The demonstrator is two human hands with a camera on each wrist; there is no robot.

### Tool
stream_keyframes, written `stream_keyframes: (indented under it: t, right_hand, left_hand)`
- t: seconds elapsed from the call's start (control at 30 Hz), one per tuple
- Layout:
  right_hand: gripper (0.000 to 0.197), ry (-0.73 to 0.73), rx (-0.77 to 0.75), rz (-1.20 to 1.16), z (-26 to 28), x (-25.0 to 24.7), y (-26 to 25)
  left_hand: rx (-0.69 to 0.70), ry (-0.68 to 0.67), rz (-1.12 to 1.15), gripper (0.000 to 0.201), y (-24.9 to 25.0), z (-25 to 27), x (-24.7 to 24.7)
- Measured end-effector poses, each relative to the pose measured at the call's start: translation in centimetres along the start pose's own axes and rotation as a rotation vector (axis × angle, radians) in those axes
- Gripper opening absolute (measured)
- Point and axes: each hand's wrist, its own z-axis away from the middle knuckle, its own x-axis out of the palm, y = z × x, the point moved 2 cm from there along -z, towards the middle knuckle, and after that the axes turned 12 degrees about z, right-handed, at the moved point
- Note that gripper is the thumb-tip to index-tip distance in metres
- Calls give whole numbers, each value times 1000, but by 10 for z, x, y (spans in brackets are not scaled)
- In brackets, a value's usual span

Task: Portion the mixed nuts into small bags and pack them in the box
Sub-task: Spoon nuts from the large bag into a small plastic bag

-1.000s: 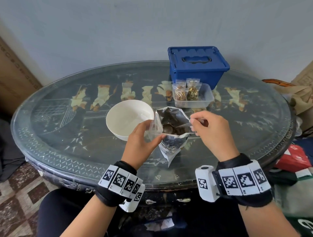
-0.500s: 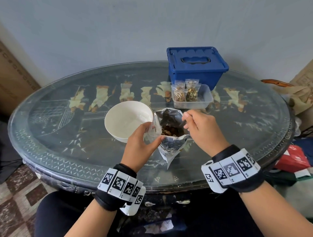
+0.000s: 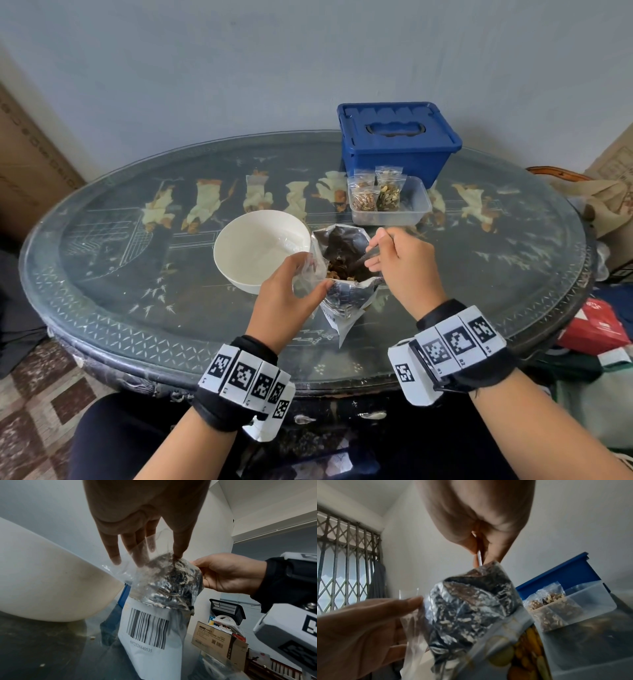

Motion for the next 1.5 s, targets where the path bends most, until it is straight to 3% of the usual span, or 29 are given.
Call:
stream_keyframes:
  t: [0.4,0.63,0.87,1.13,1.5]
  right_hand:
    - [35,11,275,-269,-17,-20,10]
    - [31,55,369,-400,-21,-29,18]
    - [33,142,377,-470,-26,-42,23]
    - [31,231,362,-495,-33,-60,16]
    - [31,229,334,-539,-33,-66,5]
  left_hand:
    - [11,-15,6,47,-3,-2,-4]
    - [13,-68,-34,58,2,-8,-11]
    - [78,-131,-166,47,11,-24,-23]
    - [131,-238,-379,50,28,-44,-22]
    - [123,-336,-481,47,45,-58,-9]
